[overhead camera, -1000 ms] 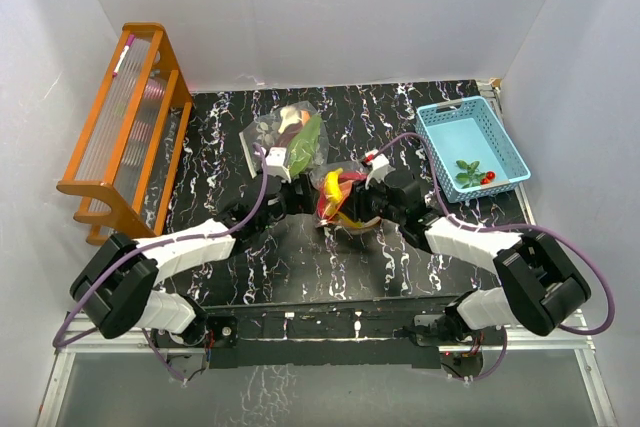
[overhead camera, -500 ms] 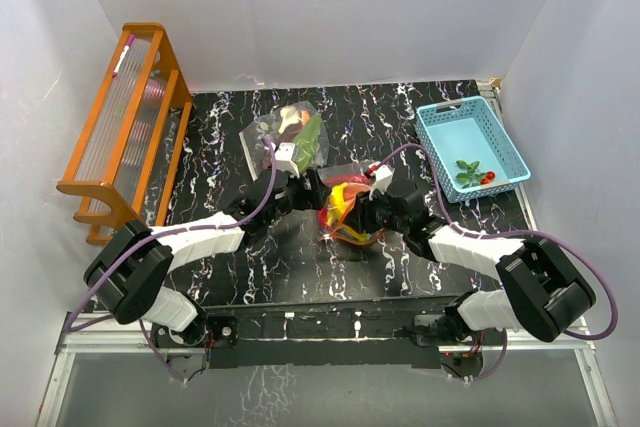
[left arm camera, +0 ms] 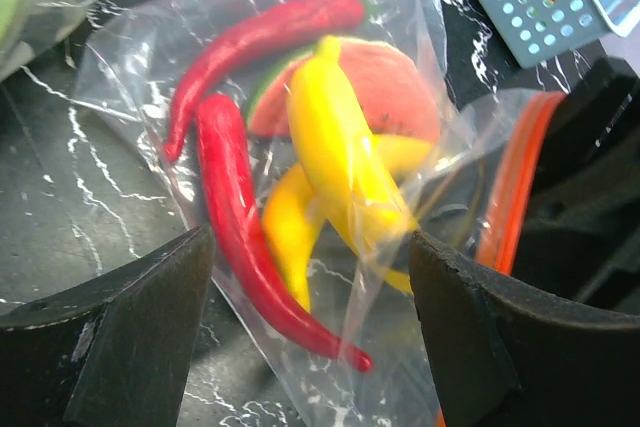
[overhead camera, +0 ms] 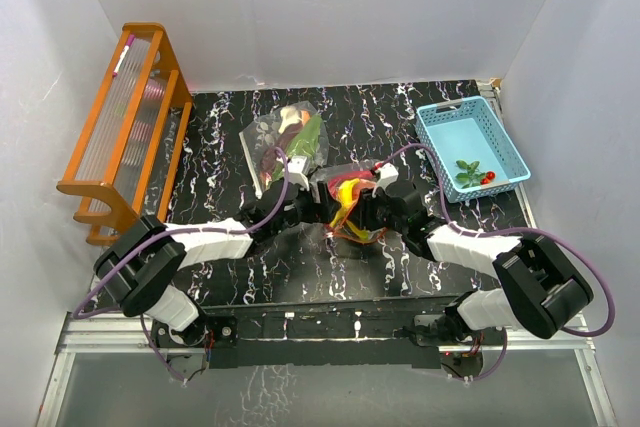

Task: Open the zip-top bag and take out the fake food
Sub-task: Pick up the fake fruit from the zipper food storage bag.

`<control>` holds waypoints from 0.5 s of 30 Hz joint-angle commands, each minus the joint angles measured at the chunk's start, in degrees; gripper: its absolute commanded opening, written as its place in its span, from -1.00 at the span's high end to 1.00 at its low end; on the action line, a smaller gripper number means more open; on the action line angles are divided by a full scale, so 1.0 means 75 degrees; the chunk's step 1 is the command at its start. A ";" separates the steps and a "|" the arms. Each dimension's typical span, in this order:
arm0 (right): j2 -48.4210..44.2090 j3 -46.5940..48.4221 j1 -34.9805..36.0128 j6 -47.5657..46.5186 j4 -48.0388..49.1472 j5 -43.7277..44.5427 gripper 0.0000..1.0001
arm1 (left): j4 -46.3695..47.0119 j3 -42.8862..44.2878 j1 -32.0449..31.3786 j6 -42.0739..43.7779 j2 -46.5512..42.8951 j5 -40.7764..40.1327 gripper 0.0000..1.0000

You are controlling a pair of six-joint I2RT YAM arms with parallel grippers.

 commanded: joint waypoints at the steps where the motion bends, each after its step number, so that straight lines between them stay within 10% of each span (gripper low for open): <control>1: -0.0022 0.0180 -0.0017 0.0430 -0.0359 0.1212 0.85 | 0.0206 0.0139 -0.0304 -0.0066 -0.0139 -0.0119 -0.50; 15: -0.0033 0.0693 -0.0020 0.1417 -0.0938 0.1796 0.85 | 0.0451 0.0136 -0.1092 -0.0292 0.0446 -0.0082 0.26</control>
